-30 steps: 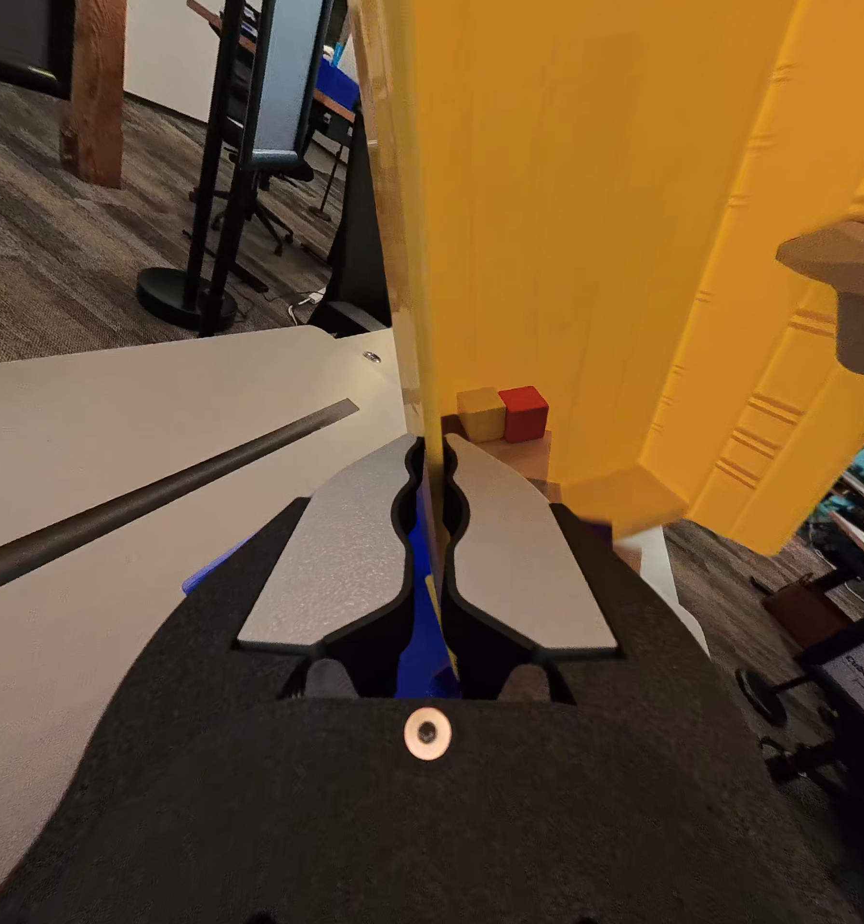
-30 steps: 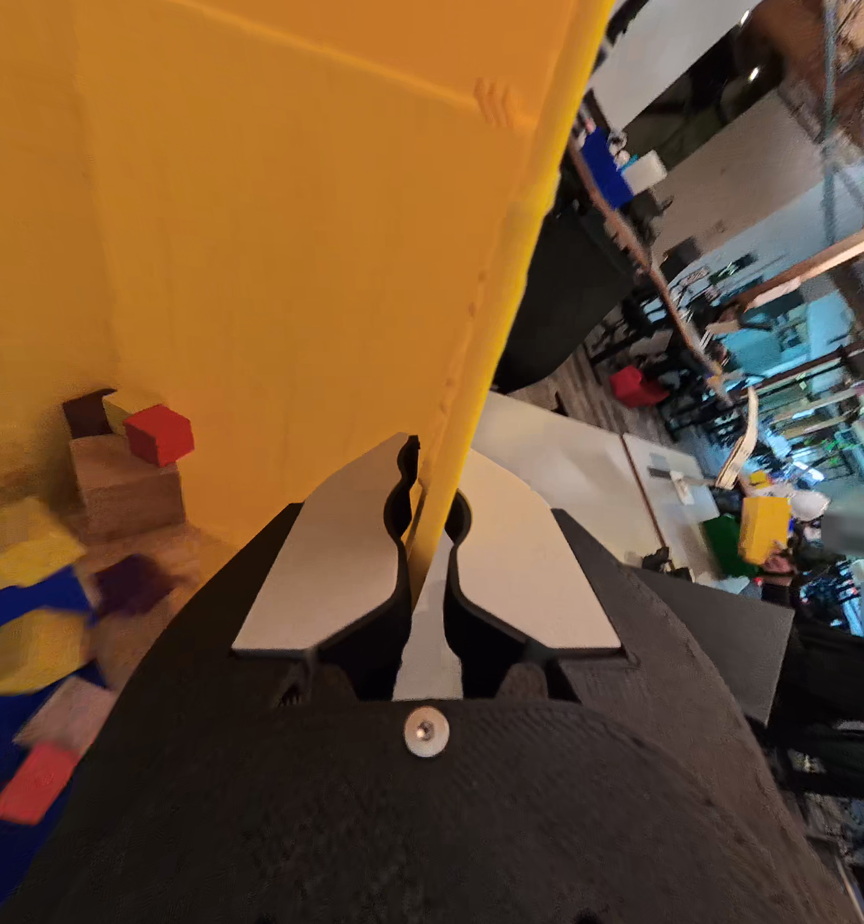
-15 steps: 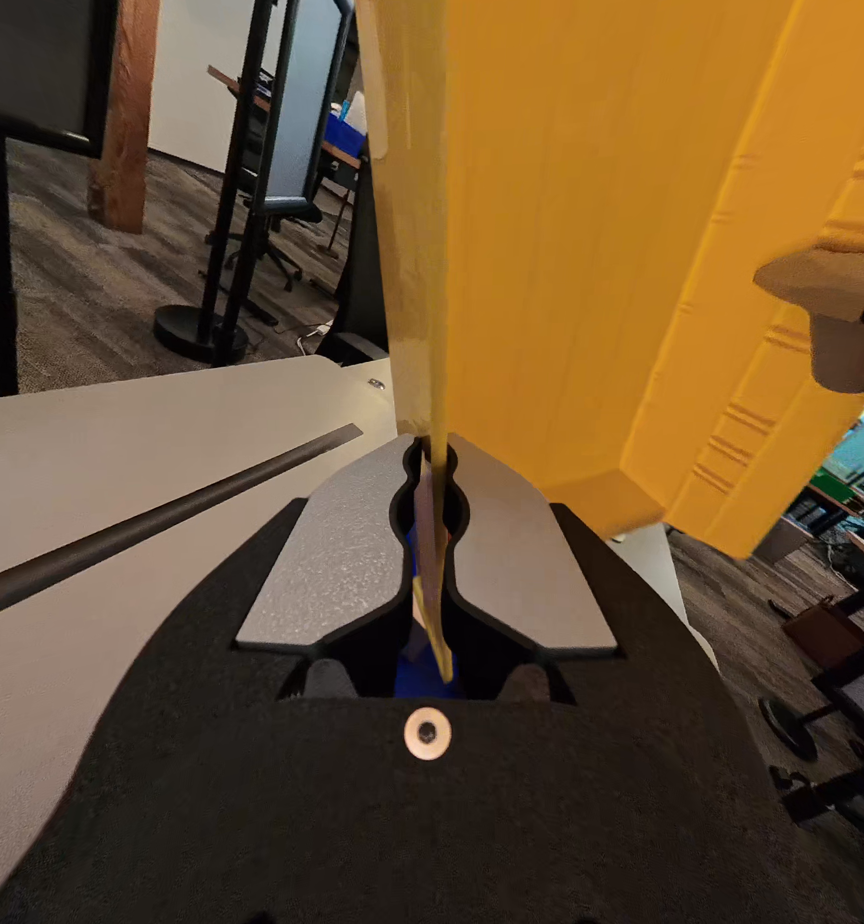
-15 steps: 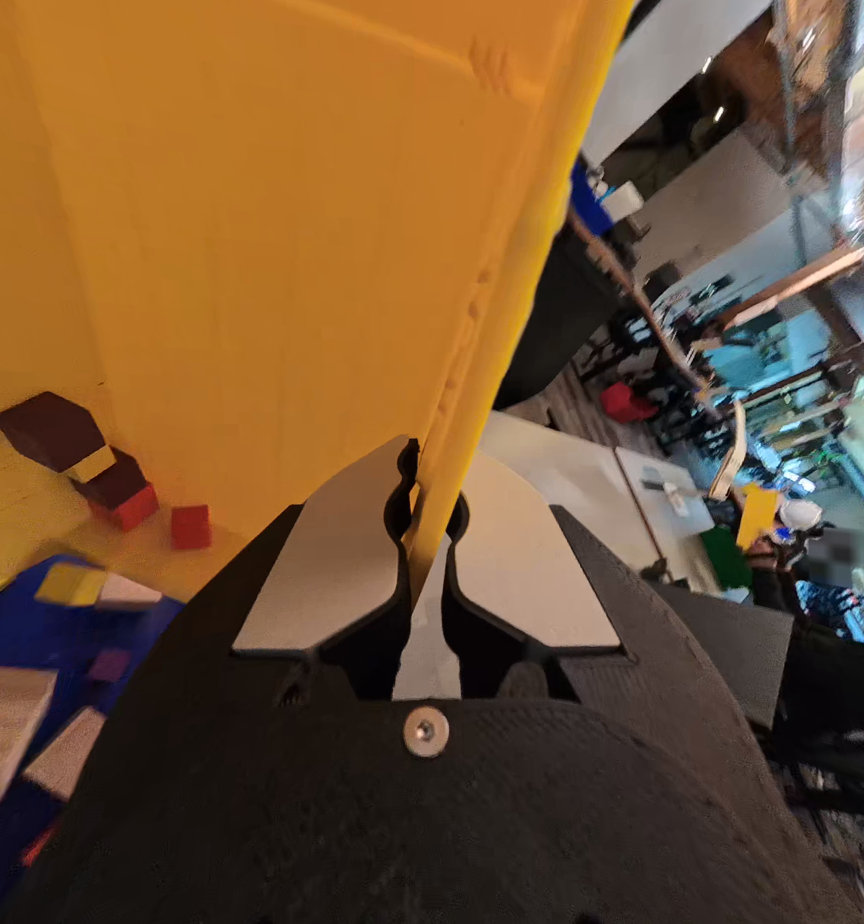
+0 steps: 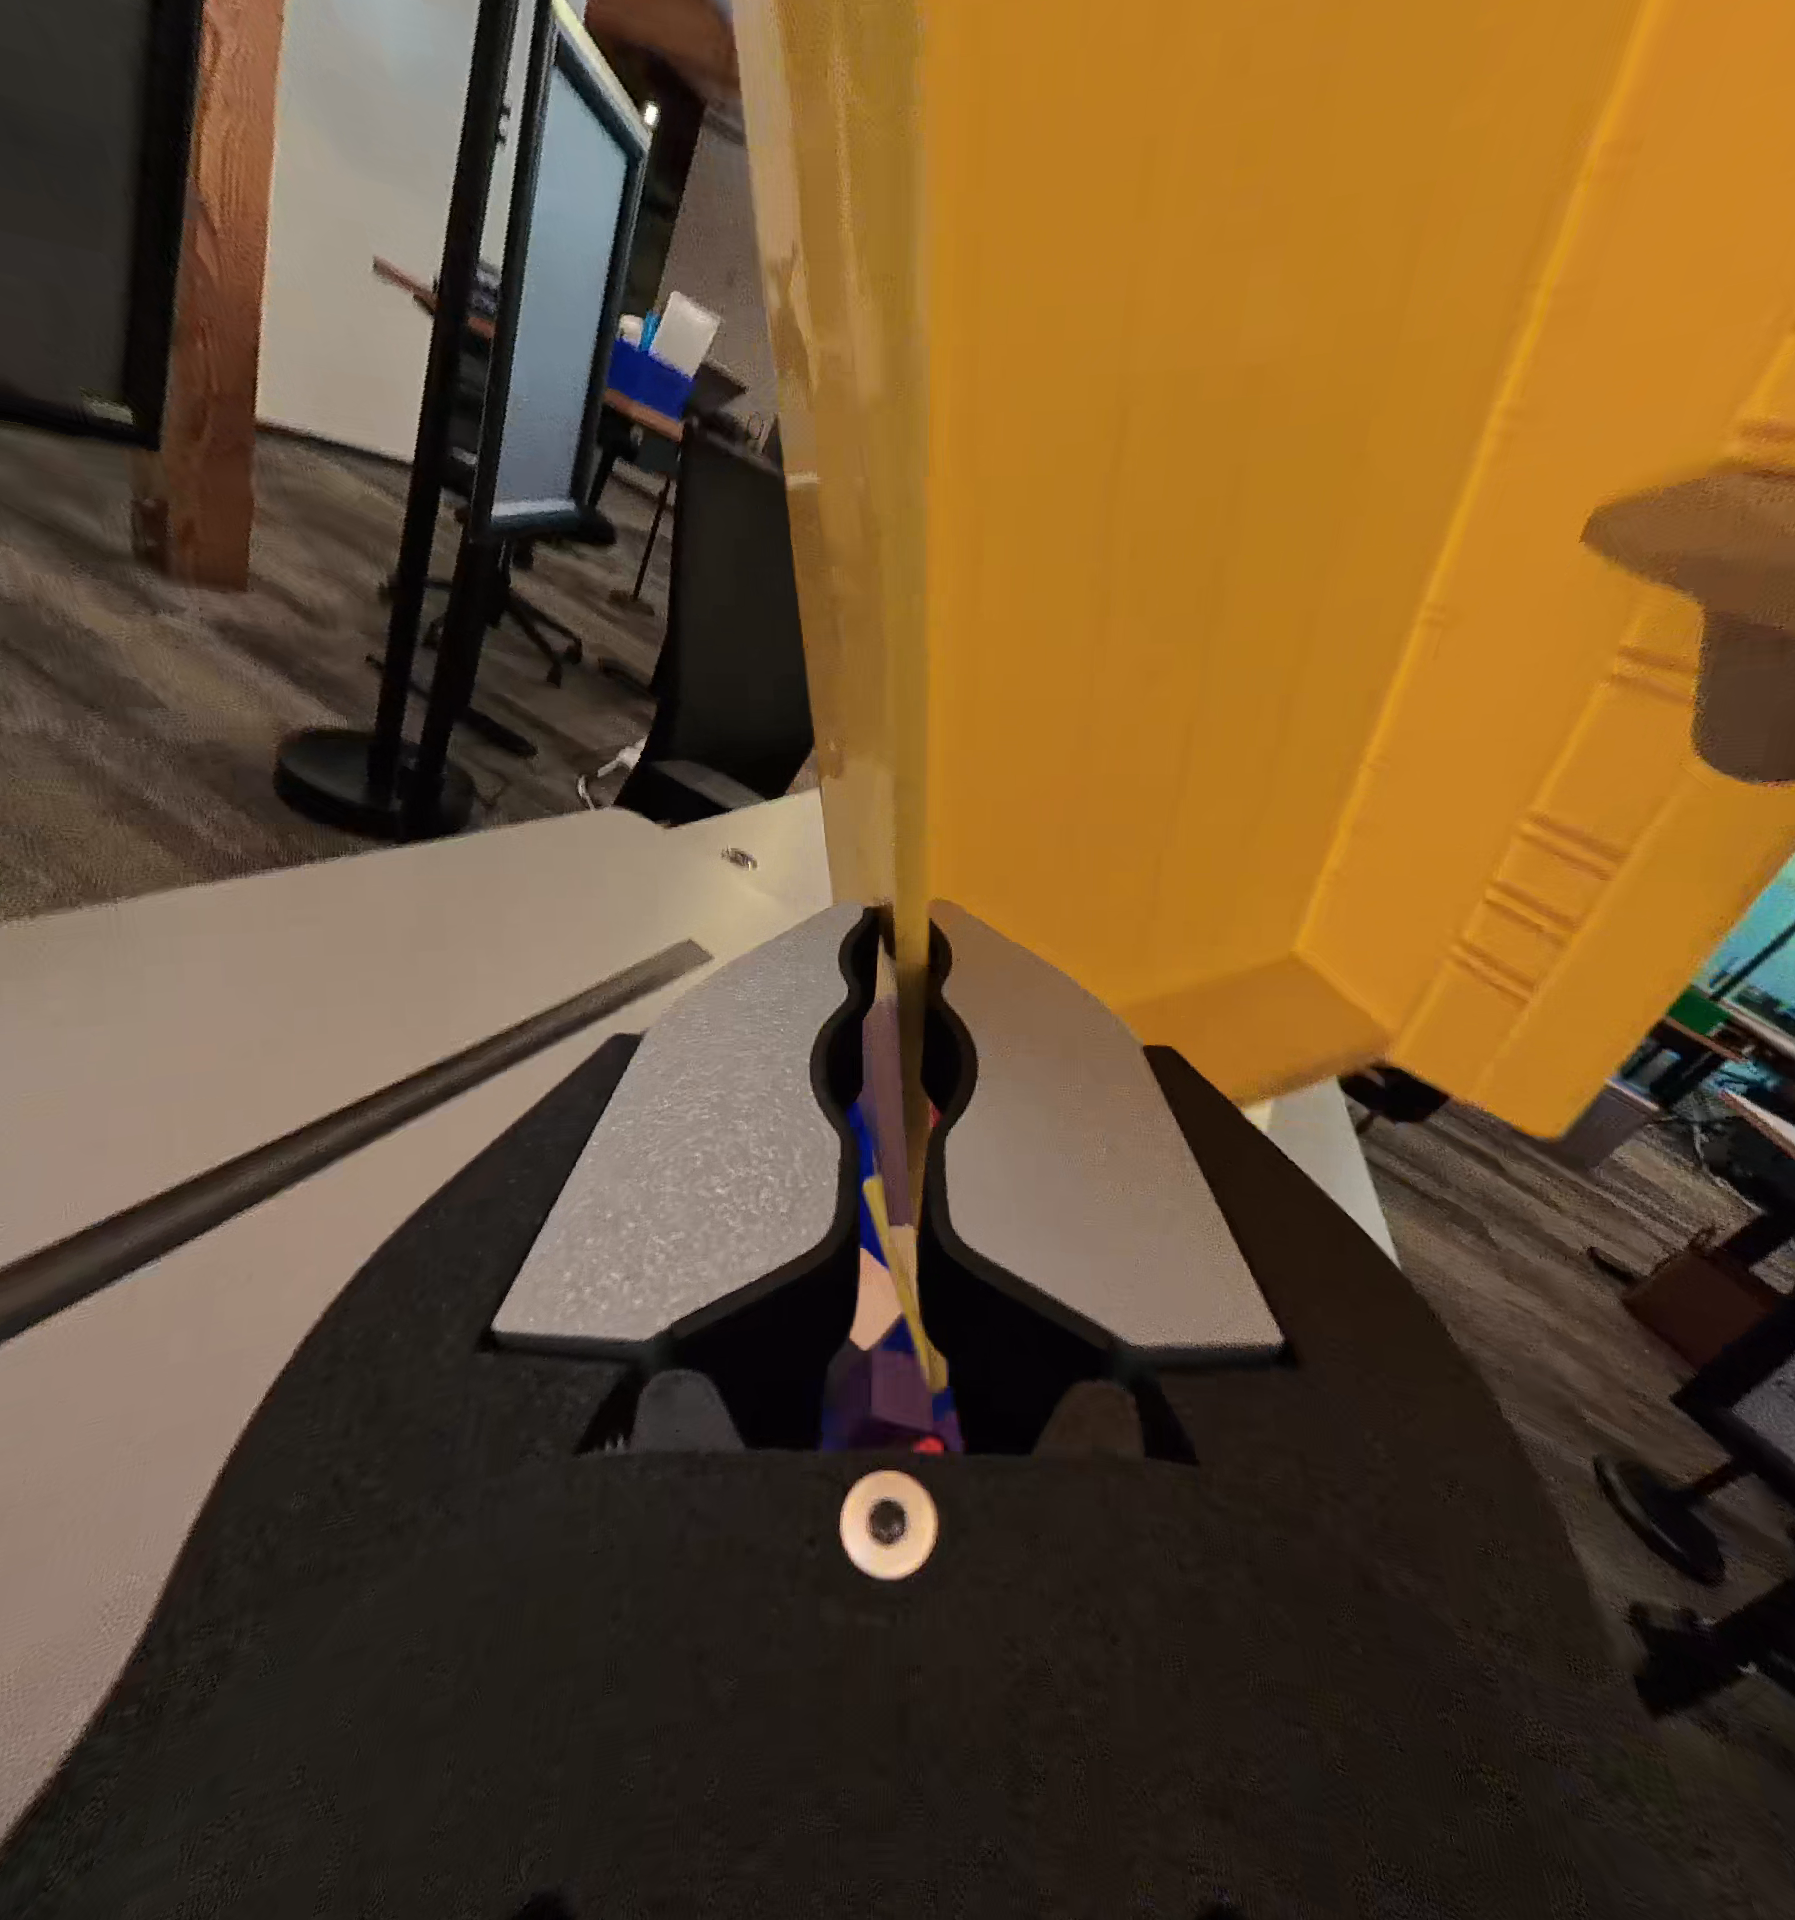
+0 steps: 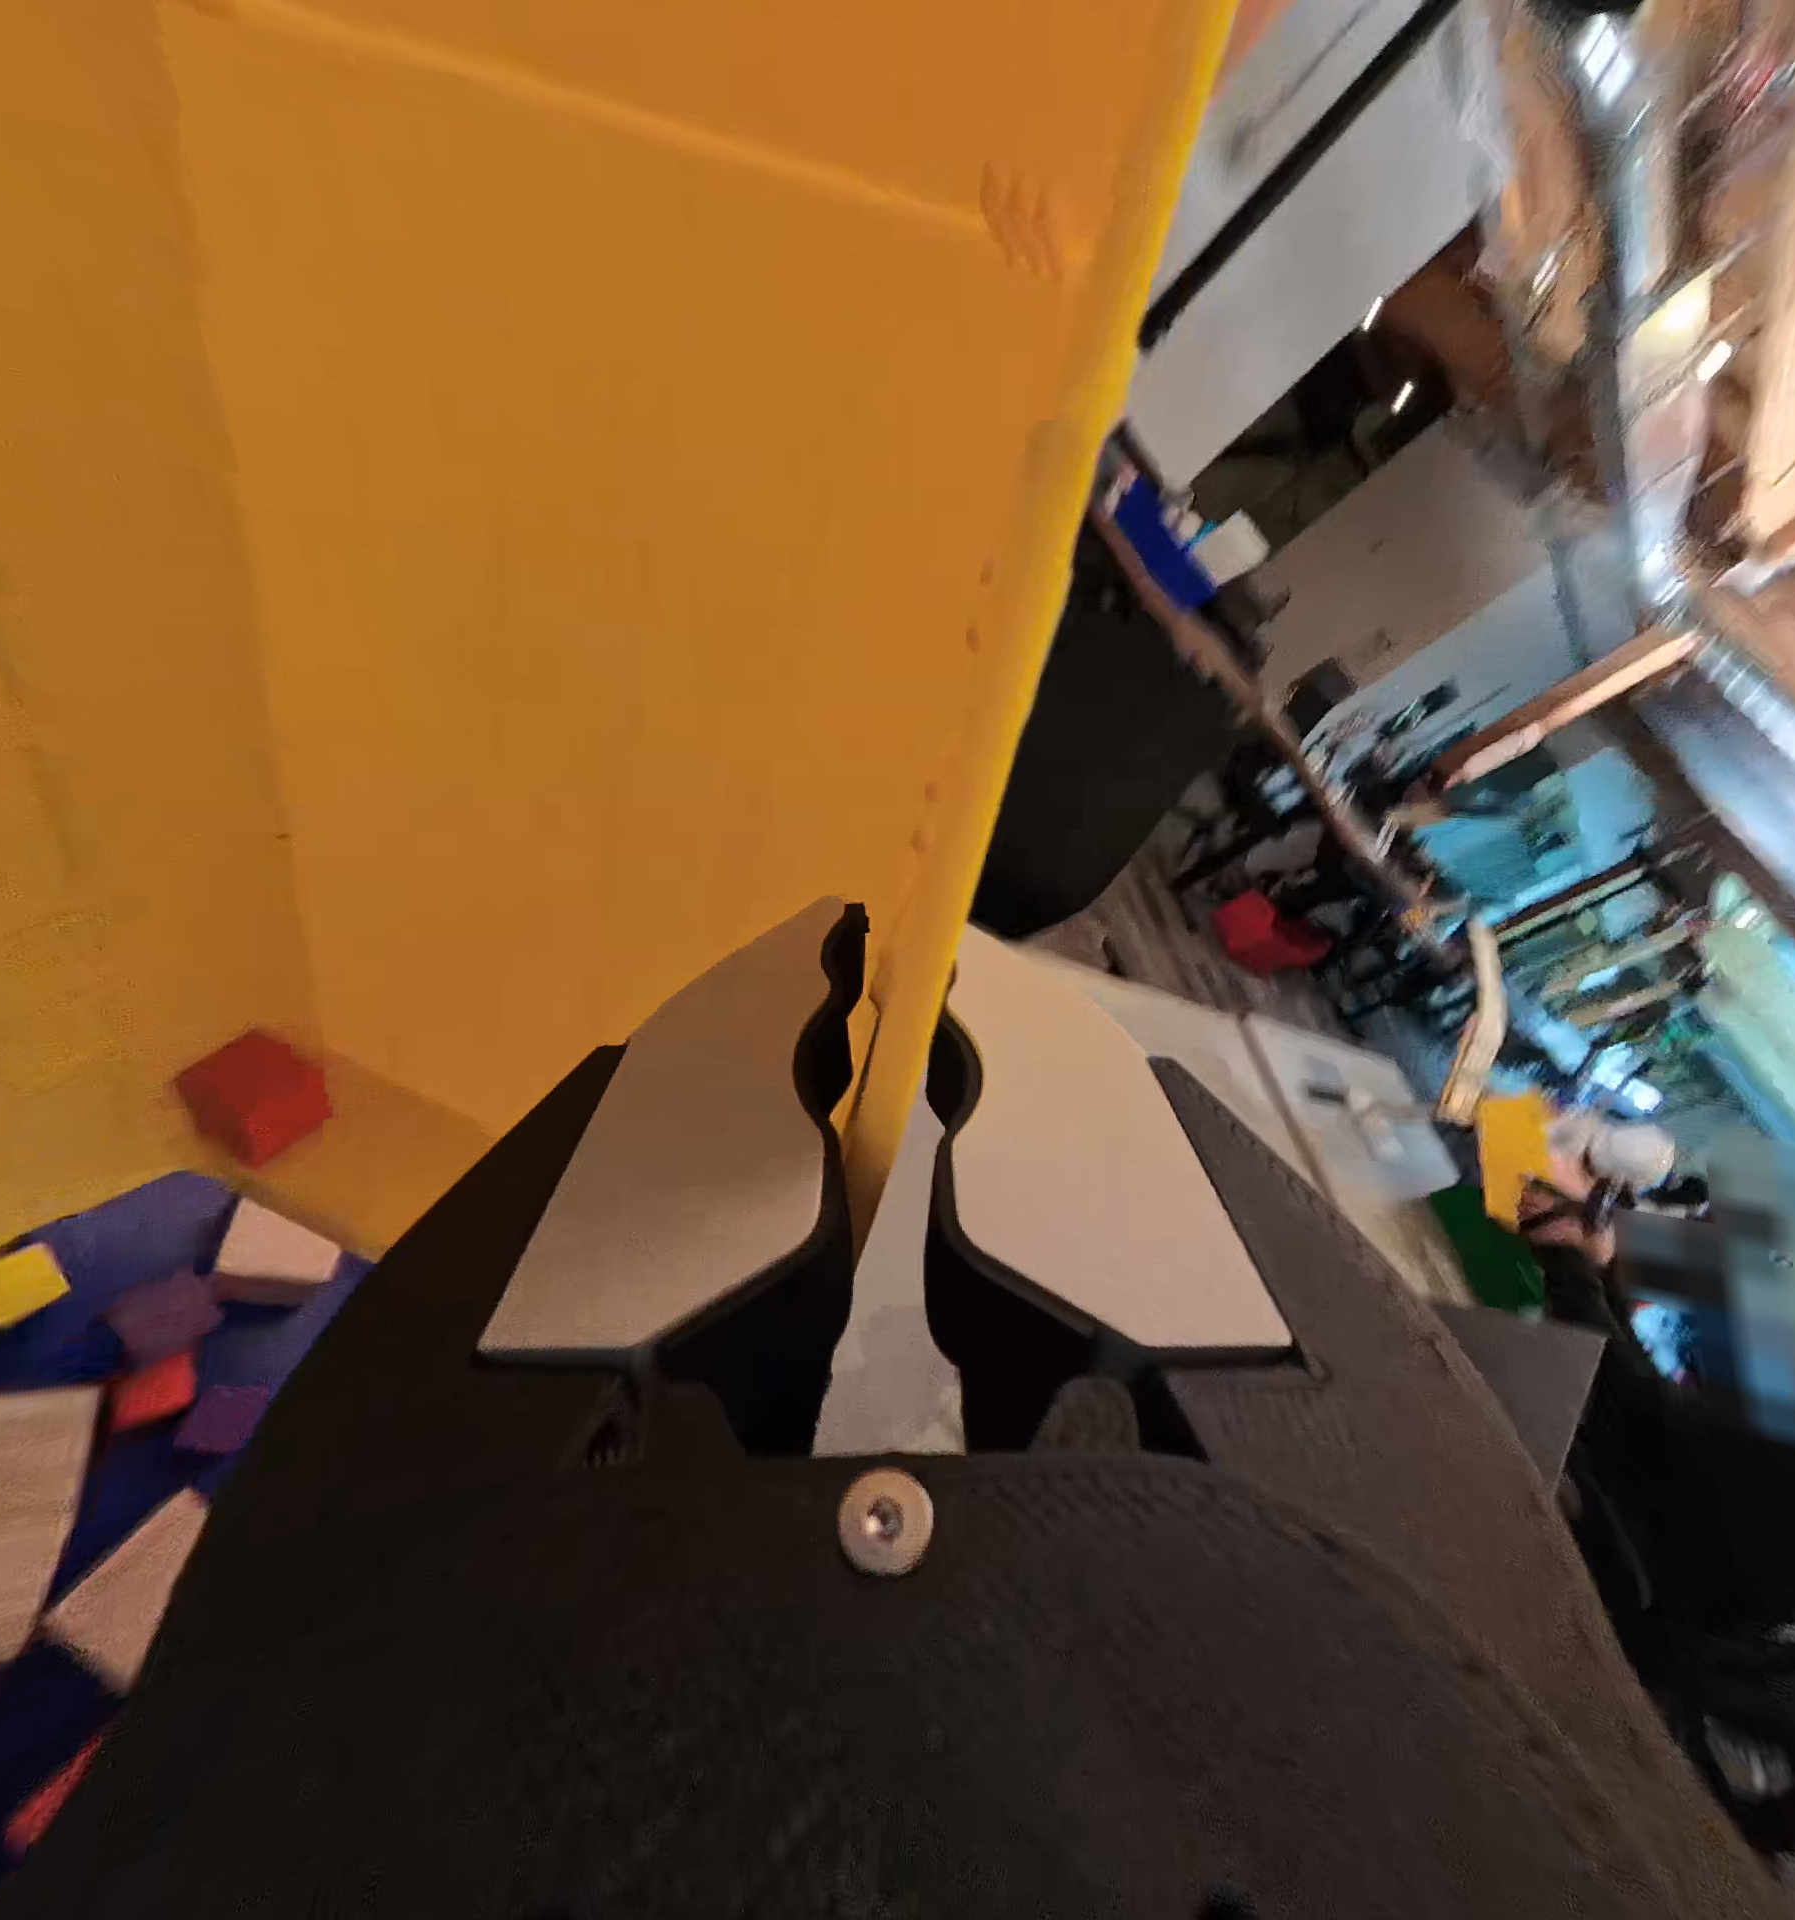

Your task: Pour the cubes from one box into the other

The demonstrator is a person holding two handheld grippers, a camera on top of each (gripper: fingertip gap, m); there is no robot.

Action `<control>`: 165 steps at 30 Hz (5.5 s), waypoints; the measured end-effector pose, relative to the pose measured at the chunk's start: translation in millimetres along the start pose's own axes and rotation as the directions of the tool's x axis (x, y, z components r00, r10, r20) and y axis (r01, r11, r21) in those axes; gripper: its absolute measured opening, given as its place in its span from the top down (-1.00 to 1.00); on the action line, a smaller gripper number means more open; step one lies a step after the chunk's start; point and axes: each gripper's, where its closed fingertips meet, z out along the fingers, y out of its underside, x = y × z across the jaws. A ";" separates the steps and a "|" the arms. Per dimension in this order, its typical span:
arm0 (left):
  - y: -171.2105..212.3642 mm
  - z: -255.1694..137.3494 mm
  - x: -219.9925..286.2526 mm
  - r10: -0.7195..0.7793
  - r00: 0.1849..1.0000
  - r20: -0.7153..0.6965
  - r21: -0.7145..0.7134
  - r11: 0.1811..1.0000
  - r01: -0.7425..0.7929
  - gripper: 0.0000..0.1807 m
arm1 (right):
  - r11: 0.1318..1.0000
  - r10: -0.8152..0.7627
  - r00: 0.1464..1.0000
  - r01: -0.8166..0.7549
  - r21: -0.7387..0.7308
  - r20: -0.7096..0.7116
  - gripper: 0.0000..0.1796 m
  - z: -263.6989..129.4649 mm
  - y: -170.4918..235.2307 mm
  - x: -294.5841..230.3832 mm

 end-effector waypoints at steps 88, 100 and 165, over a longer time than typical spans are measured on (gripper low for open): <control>52.2 -495.4 -225.1 0.054 0.564 0.824 -0.477 0.604 0.639 0.91 | 0.519 0.737 0.437 0.123 -0.846 0.516 0.86 95.4 225.3 -223.1; 53.0 -504.6 -224.4 0.069 0.546 0.835 -0.452 0.651 0.609 0.92 | 0.701 0.710 0.422 -0.495 -0.514 0.564 0.79 95.1 133.0 -131.5; -121.0 -519.8 -79.3 0.508 0.418 0.753 -0.393 0.857 -0.335 0.56 | 0.590 0.098 0.701 -0.612 0.526 0.706 0.46 -89.7 -57.5 -123.1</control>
